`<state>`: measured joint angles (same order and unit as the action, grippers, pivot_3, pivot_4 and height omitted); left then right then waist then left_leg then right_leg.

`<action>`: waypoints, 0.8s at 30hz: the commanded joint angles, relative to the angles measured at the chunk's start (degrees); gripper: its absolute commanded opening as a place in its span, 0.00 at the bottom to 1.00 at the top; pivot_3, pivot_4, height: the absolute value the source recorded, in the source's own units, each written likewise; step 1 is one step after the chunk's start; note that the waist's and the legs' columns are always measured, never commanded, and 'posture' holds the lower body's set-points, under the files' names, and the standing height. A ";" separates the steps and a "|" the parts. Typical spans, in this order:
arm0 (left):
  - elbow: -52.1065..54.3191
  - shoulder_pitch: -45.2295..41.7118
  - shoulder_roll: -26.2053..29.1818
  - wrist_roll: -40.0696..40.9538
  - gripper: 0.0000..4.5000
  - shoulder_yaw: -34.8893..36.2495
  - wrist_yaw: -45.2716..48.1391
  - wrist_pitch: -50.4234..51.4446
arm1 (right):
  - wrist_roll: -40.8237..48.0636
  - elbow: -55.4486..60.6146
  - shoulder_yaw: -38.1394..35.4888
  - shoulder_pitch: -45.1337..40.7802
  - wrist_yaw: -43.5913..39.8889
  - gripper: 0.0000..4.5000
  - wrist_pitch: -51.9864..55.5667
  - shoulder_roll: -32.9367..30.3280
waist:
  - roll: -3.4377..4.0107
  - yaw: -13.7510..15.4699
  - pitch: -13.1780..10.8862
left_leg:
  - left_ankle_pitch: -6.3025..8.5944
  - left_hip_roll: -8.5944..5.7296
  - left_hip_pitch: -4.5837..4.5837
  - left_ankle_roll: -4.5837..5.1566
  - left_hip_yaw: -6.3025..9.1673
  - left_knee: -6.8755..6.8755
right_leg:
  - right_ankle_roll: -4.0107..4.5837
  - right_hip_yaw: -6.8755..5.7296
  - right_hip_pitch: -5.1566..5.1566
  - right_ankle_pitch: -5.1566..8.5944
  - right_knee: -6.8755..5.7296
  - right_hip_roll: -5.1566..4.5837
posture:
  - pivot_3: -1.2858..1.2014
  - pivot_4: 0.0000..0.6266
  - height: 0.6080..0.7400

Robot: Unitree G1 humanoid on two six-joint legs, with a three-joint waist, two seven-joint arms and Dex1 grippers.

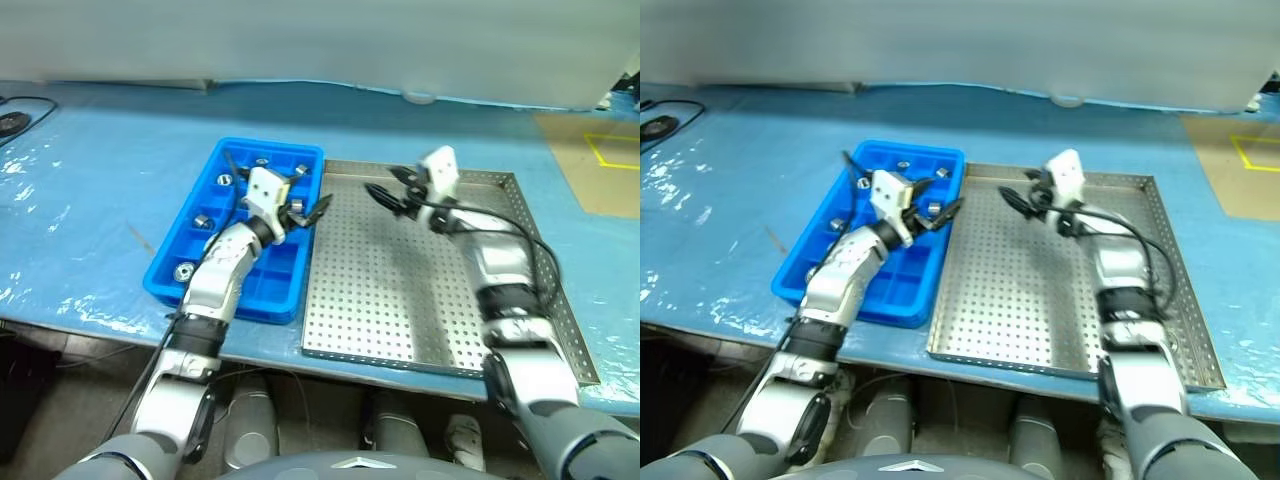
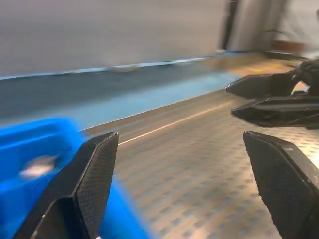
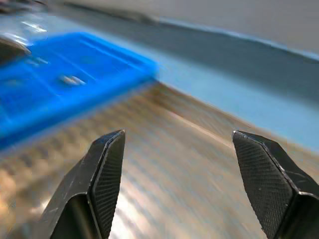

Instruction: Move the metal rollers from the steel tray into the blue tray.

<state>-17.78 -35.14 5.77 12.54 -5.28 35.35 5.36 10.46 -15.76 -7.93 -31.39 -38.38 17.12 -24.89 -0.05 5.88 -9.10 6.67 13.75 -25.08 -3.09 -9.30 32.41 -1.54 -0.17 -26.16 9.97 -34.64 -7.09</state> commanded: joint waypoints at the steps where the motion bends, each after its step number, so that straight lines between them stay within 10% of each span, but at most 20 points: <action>1: -6.82 -4.68 -2.52 -0.50 0.95 -2.22 4.87 -5.04 | 2.71 13.37 -6.82 5.32 6.14 0.80 7.86 -2.64 | 0.01 -2.12 0.00 | 0.02 -0.02 0.07 0.03 -0.13 -0.02 | -0.01 0.12 -0.03 0.01 0.00 -0.01 | 0.40 0.24 1.00; 10: -17.54 -9.25 -6.49 -2.52 0.95 -3.65 9.36 -11.06 | 6.83 25.67 -12.71 14.47 11.91 0.80 19.88 -3.84 | 0.01 -8.32 0.00 | 0.21 0.04 0.54 0.32 -0.62 -0.09 | -0.53 0.47 -0.07 0.25 0.03 0.02 | 0.35 0.24 1.00; 24: -17.21 -5.95 -4.49 -6.44 0.95 -4.73 7.57 -14.70 | 2.80 13.63 -7.14 13.41 17.47 0.80 24.73 -5.74 | 0.02 -7.31 0.02 | 0.38 0.02 0.18 0.60 -0.68 -0.09 | -0.10 0.42 -0.07 -0.02 0.46 -0.03 | 0.39 0.24 1.00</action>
<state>-37.39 -41.48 0.99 7.24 -9.45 43.20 -7.36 14.93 -1.78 -15.24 -18.17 -22.01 42.29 -29.42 -0.03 -1.43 -9.08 7.06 13.77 -24.91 -2.47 -9.99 32.30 -1.63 0.24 -26.22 9.94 -34.09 -7.11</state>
